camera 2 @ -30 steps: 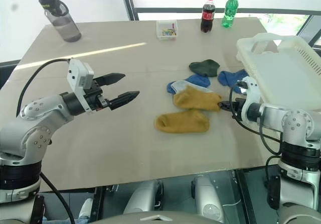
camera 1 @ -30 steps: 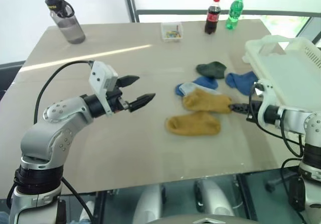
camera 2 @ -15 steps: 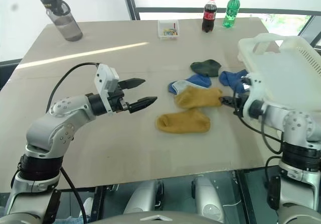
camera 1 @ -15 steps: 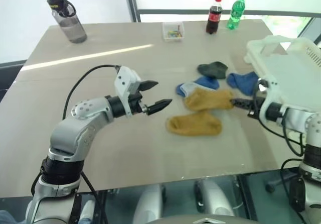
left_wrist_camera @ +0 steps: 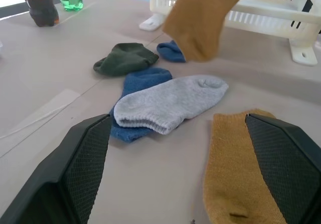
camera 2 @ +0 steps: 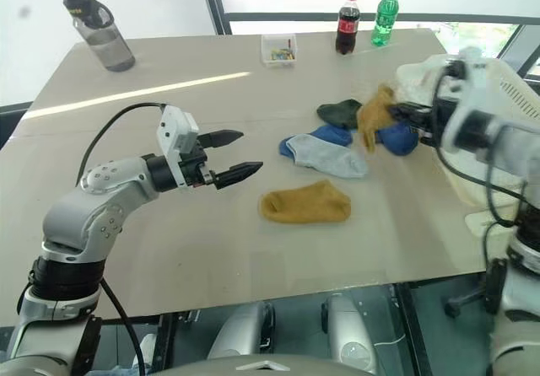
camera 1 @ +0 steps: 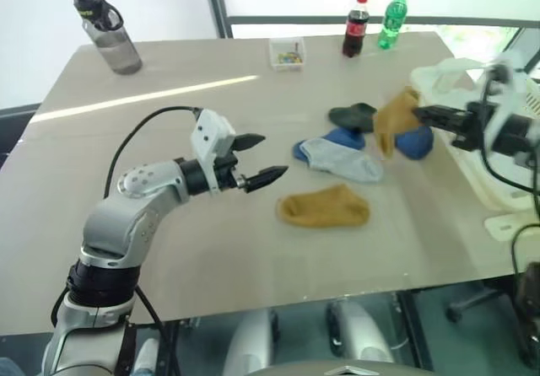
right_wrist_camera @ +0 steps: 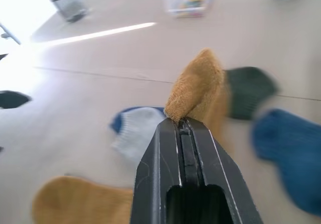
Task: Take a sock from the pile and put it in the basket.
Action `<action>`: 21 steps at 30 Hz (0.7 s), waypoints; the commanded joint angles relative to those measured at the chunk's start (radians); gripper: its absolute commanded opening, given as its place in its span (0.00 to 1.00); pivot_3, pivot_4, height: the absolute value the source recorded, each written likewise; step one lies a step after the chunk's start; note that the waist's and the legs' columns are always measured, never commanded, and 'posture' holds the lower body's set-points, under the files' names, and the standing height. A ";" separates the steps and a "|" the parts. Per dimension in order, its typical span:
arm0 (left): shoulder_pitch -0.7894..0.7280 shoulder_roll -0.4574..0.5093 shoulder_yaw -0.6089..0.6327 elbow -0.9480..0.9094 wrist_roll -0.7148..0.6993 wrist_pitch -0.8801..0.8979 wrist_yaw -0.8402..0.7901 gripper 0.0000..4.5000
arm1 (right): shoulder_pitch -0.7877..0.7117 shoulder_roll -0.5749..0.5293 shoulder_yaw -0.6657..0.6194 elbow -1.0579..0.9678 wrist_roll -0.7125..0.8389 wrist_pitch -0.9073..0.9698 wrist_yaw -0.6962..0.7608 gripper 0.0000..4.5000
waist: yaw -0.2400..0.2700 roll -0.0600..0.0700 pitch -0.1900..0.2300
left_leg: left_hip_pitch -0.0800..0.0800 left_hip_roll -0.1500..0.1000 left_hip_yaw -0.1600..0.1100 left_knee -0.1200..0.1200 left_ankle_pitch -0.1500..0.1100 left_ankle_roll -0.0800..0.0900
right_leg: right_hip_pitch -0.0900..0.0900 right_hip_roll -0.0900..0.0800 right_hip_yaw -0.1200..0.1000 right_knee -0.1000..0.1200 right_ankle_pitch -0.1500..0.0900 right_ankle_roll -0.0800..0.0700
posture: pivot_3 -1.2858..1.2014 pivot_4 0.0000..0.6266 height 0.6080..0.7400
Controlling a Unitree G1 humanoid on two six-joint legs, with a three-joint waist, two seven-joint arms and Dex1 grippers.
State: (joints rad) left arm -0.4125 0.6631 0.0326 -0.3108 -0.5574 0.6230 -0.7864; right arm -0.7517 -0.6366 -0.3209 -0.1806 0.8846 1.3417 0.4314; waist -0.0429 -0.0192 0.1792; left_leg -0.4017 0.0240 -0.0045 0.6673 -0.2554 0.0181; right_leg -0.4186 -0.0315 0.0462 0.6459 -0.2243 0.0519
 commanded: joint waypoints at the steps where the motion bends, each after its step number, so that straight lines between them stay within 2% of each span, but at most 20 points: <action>1: -0.009 0.008 0.031 -0.032 -0.004 -0.017 -0.004 1.00 | -0.047 0.101 0.123 -0.019 -0.012 -0.011 -0.022 0.01 | 0.002 0.000 0.000 | 0.000 0.000 0.000 0.000 0.000 0.000 | 0.000 0.000 0.000 0.000 0.000 0.000 | 0.52 0.24 1.00; 4: -0.004 0.011 0.039 -0.046 -0.007 -0.010 0.001 1.00 | -0.043 0.207 0.243 0.027 -0.098 -0.060 -0.070 0.01 | 0.007 0.000 0.000 | -0.002 -0.001 -0.001 0.000 0.000 0.000 | -0.001 -0.002 -0.001 0.000 0.000 0.000 | 0.52 0.24 1.00; 7: 0.004 0.016 0.048 -0.057 -0.009 -0.004 0.006 1.00 | -0.044 0.271 0.305 0.088 -0.185 -0.124 -0.109 0.01 | 0.010 0.000 0.000 | -0.006 -0.002 -0.003 0.001 0.000 0.000 | -0.003 -0.004 -0.003 -0.001 0.000 0.000 | 0.52 0.24 1.00; 9: 0.012 0.019 0.054 -0.063 -0.008 -0.003 0.010 1.00 | -0.040 0.319 0.327 0.116 -0.222 -0.173 -0.117 0.01 | 0.012 0.000 0.000 | -0.015 -0.003 -0.003 0.004 0.000 0.000 | -0.012 -0.004 -0.003 0.001 0.001 0.000 | 0.52 0.24 1.00; 12: 0.024 0.018 0.060 -0.075 -0.010 0.002 0.016 1.00 | -0.032 0.357 0.343 0.120 -0.243 -0.221 -0.092 0.20 | 0.011 0.000 0.000 | -0.016 -0.003 -0.002 0.003 0.000 0.000 | -0.015 -0.005 -0.003 0.004 0.001 0.000 | 0.52 0.24 1.00; 16: 0.033 0.016 0.064 -0.086 -0.016 0.009 0.019 1.00 | -0.035 0.415 0.274 0.095 -0.199 -0.206 -0.106 0.60 | 0.008 0.000 0.000 | -0.015 -0.003 -0.003 0.003 0.000 0.000 | -0.015 -0.004 -0.003 0.006 0.001 0.000 | 0.52 0.24 1.00; 21: 0.038 0.006 0.056 -0.077 -0.010 0.011 0.028 1.00 | -0.019 0.375 0.192 0.073 -0.166 -0.180 -0.101 0.60 | 0.011 0.000 0.000 | -0.014 -0.003 -0.003 0.004 0.000 0.000 | -0.015 -0.004 -0.003 0.010 0.001 0.000 | 0.52 0.24 1.00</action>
State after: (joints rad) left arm -0.3763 0.6708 0.0696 -0.3498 -0.5563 0.6387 -0.7642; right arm -0.7738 -0.2321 -0.0773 -0.0673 0.7064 1.1583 0.3243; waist -0.0319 -0.0192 0.1790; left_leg -0.4151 0.0210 -0.0075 0.6710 -0.2551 0.0177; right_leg -0.4331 -0.0359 0.0432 0.6558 -0.2237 0.0519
